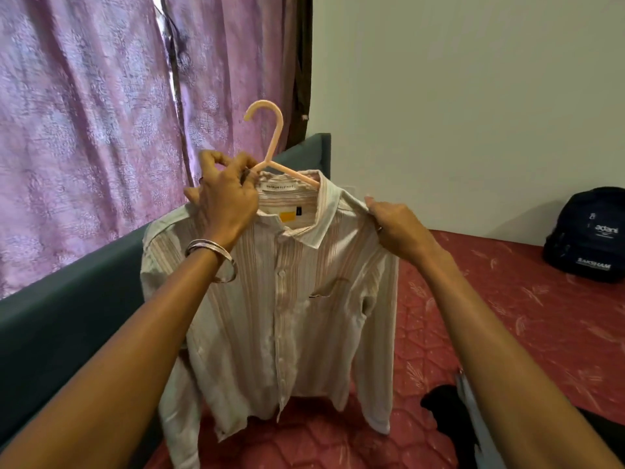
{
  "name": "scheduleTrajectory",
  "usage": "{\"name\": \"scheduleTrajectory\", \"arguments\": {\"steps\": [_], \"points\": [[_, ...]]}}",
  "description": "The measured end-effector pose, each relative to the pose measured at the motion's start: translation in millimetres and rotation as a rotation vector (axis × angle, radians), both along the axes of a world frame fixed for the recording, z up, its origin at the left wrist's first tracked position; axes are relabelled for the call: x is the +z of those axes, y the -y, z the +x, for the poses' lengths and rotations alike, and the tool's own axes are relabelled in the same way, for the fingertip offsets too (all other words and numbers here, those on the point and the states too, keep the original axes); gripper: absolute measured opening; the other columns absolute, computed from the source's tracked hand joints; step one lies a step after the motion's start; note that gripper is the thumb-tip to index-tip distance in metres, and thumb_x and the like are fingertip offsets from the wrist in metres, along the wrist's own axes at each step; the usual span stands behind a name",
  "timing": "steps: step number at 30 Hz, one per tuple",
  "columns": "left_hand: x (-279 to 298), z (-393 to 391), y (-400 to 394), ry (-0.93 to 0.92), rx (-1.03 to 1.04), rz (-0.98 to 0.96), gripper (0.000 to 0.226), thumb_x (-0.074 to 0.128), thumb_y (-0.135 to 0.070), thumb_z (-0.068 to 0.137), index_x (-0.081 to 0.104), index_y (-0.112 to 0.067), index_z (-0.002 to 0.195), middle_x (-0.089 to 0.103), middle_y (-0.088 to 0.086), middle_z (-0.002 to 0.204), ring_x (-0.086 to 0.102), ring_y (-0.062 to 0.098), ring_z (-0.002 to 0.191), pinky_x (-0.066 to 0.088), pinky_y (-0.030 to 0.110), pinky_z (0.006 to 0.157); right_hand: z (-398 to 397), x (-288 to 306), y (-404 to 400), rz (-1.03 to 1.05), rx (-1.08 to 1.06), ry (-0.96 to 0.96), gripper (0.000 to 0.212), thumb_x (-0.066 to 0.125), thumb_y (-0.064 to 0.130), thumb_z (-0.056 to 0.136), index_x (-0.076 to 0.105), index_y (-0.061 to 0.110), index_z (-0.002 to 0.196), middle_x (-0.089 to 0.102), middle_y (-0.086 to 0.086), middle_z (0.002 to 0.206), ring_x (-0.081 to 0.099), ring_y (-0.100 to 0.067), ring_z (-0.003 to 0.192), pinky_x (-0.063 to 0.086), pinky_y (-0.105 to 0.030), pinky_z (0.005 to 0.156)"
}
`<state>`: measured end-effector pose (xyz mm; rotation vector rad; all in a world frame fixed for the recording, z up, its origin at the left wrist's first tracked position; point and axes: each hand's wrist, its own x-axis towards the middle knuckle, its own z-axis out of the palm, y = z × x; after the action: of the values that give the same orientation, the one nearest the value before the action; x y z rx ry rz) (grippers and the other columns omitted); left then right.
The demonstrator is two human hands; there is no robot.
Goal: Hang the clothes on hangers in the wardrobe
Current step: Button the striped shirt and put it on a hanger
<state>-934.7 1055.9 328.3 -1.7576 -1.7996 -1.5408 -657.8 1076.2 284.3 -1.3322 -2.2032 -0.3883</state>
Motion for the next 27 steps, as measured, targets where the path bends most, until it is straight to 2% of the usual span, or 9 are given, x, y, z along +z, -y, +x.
{"name": "scheduleTrajectory", "arguments": {"steps": [2,4,8,12,16,20,22,25,27], "points": [[-4,-6,1,0.029,0.021,-0.006,0.010,0.054,-0.036,0.091,0.063,-0.031,0.095,0.042,0.003,0.109,0.051,0.016,0.096,0.018,0.035,0.080,-5,3,4,0.104,-0.007,0.056,0.057,0.053,-0.004,0.090,0.030,-0.009,0.143,0.060,-0.032,0.114,0.063,-0.046,0.090,0.051,-0.047,0.074],[-6,-11,1,0.061,0.032,-0.002,0.010,0.054,-0.035,0.091,0.063,-0.033,0.094,0.039,-0.001,0.103,0.052,0.017,0.097,0.017,0.035,0.078,-9,-1,9,0.253,-0.004,0.084,0.059,0.064,-0.005,0.085,0.037,-0.012,0.137,0.061,-0.032,0.107,0.066,-0.045,0.074,0.056,-0.048,0.063],[-5,-12,1,0.083,-0.020,0.037,0.012,0.056,-0.035,0.089,0.066,-0.033,0.095,0.040,-0.005,0.097,0.051,0.012,0.092,0.021,0.036,0.079,-11,2,7,0.262,0.028,0.071,0.028,0.063,-0.011,0.076,0.059,-0.010,0.104,0.063,-0.030,0.083,0.064,-0.043,0.066,0.053,-0.042,0.056],[1,-20,0,-0.038,-0.196,0.117,0.015,0.050,-0.038,0.089,0.060,-0.031,0.098,0.049,-0.005,0.090,0.055,0.020,0.090,0.042,0.049,0.083,14,32,4,-0.237,0.250,-0.345,0.034,0.042,0.001,0.069,0.067,-0.005,0.091,0.068,-0.017,0.081,0.062,-0.024,0.075,0.045,-0.033,0.064],[11,-21,3,-0.066,-0.282,0.213,0.011,0.052,-0.027,0.091,0.061,-0.020,0.093,0.059,-0.003,0.086,0.056,0.016,0.080,0.047,0.041,0.072,35,38,11,-0.744,0.429,-0.687,0.021,0.043,-0.005,0.098,0.062,0.003,0.097,0.064,0.007,0.074,0.058,-0.004,0.068,0.047,-0.018,0.063],[5,-20,3,-0.009,-0.281,0.187,0.009,0.056,-0.025,0.091,0.062,-0.018,0.090,0.062,0.000,0.083,0.054,0.012,0.076,0.037,0.025,0.063,46,8,-13,-0.464,-0.168,-0.068,0.029,0.054,0.000,0.090,0.066,0.024,0.101,0.067,0.001,0.101,0.062,-0.024,0.100,0.049,-0.041,0.083],[0,-23,2,0.001,-0.275,0.163,0.010,0.056,-0.028,0.091,0.062,-0.020,0.089,0.063,-0.001,0.082,0.055,0.012,0.076,0.035,0.024,0.064,41,0,-3,-0.332,-0.149,-0.330,0.025,0.053,0.004,0.093,0.069,0.018,0.106,0.069,-0.001,0.106,0.062,-0.025,0.103,0.050,-0.037,0.085],[-4,-18,3,-0.007,-0.234,0.133,0.011,0.056,-0.028,0.092,0.064,-0.020,0.090,0.062,-0.002,0.080,0.054,0.014,0.077,0.036,0.027,0.064,15,2,32,-0.500,0.282,-0.898,0.022,0.048,0.020,0.100,0.070,0.016,0.098,0.072,0.002,0.093,0.068,-0.014,0.089,0.057,-0.027,0.072],[-6,-12,5,-0.024,-0.178,0.108,0.012,0.056,-0.028,0.093,0.064,-0.020,0.091,0.061,-0.001,0.081,0.051,0.012,0.077,0.032,0.026,0.062,9,0,35,-0.574,0.376,-0.899,0.020,0.060,0.025,0.091,0.068,0.013,0.105,0.071,-0.001,0.098,0.068,-0.013,0.090,0.058,-0.027,0.074]]}}
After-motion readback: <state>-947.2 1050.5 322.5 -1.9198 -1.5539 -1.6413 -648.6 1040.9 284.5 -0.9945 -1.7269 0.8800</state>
